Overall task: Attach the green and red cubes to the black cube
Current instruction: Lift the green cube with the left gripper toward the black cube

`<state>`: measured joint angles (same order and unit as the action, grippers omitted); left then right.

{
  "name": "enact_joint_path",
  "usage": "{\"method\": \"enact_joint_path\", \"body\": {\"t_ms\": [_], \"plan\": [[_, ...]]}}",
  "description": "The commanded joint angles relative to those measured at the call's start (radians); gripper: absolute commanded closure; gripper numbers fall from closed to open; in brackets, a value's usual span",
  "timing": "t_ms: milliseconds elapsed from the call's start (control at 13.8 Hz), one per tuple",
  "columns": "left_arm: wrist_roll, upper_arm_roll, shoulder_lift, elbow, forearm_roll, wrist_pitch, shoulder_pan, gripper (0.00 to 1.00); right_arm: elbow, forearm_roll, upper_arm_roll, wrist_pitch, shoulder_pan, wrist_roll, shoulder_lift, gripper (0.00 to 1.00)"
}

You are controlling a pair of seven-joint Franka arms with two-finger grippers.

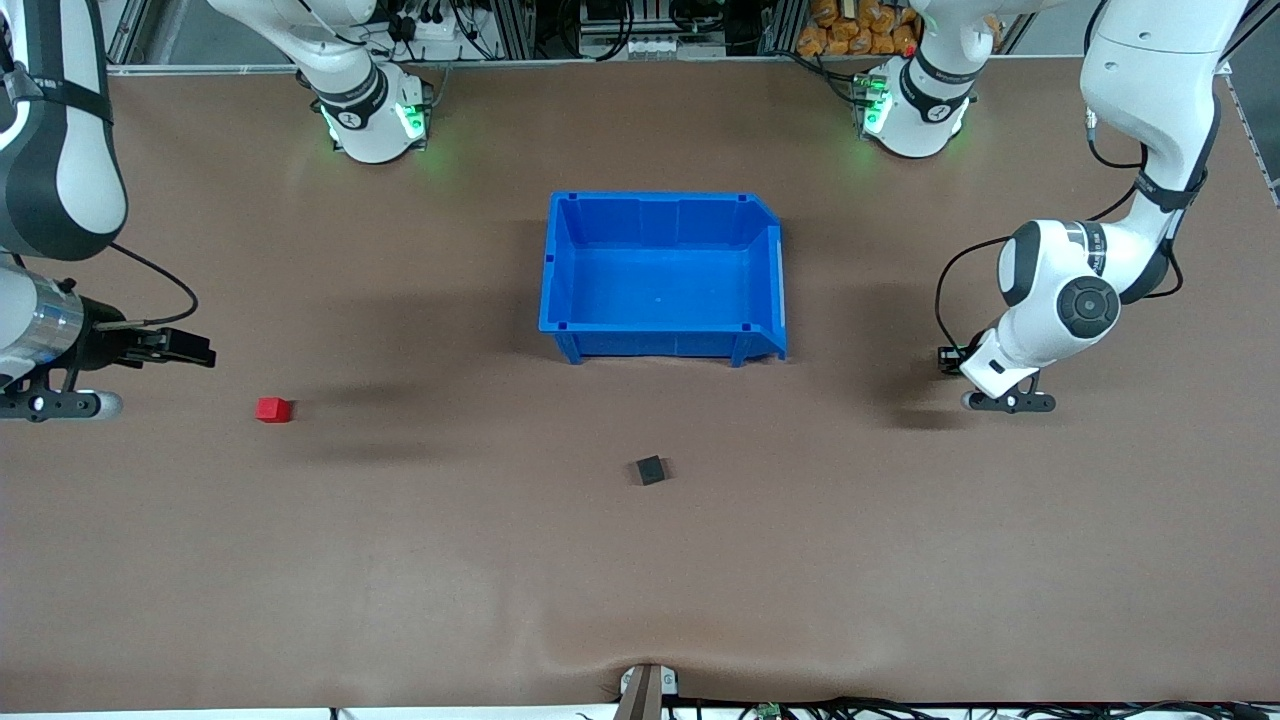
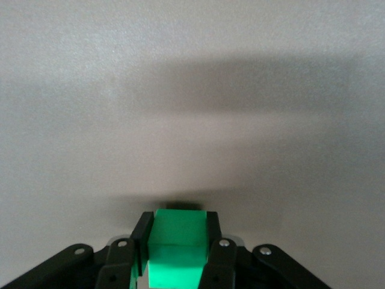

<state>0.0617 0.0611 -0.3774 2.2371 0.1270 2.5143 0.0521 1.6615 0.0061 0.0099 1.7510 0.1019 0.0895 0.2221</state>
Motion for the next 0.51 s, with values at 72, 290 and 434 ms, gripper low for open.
{"method": "enact_joint_path", "body": {"t_ms": [72,290,434], "plan": [[0.021,0.005,0.077,0.003,0.01,-0.075,0.008,1.0,0.001,0.002,0.01,0.01,0.013,0.001,0.011,0.0],[0.076,0.015,0.123,-0.028,0.0,-0.178,0.006,1.0,0.0,-0.001,0.008,0.028,0.015,0.002,0.028,0.0],[0.104,0.019,0.124,-0.06,-0.05,-0.216,0.006,1.0,0.001,-0.003,0.008,0.047,0.018,0.001,0.048,0.0]]}}
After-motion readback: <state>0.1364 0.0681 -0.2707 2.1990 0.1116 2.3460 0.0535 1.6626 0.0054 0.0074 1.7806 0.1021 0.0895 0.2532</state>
